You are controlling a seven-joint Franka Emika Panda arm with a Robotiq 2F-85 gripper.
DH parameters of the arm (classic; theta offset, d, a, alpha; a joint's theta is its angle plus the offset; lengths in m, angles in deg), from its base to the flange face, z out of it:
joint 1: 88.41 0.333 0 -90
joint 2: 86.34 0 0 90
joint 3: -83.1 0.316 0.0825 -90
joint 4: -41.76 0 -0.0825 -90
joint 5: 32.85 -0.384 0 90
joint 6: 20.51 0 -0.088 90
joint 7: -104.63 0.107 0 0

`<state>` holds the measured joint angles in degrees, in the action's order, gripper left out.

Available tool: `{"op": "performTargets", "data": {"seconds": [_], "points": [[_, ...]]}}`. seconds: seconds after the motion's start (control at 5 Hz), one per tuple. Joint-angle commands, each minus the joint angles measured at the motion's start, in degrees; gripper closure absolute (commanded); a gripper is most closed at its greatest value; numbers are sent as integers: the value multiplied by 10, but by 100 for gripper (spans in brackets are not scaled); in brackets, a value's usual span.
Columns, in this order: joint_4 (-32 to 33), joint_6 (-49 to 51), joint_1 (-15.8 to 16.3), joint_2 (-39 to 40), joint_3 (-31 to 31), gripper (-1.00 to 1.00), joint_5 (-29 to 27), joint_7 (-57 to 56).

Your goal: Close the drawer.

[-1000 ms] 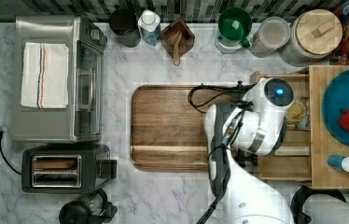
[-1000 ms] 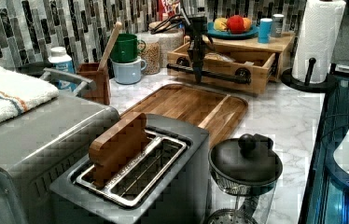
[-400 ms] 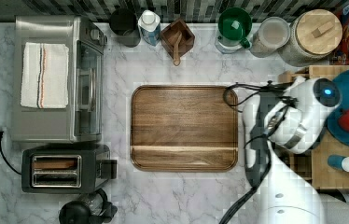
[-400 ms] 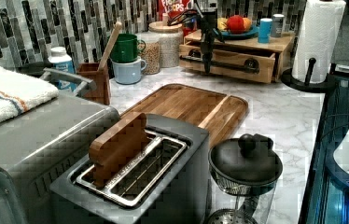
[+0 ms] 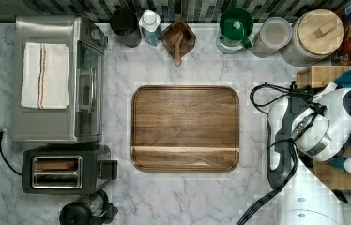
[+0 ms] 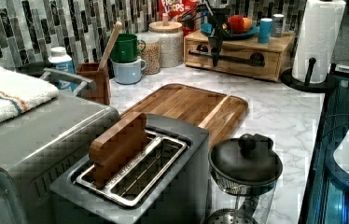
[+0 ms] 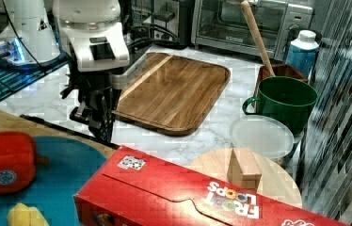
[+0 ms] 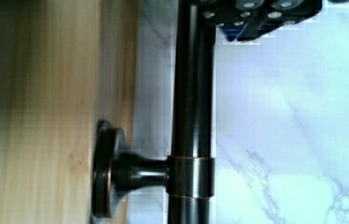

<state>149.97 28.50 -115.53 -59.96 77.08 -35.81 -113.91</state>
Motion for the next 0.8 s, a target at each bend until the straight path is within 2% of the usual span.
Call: {"op": "performTargets", "data": {"seconds": [0.2, 0.8], "points": [[-65, -7, -28, -30, -47, 100, 52, -7], [-66, -7, -27, -30, -48, 100, 51, -7]]}}
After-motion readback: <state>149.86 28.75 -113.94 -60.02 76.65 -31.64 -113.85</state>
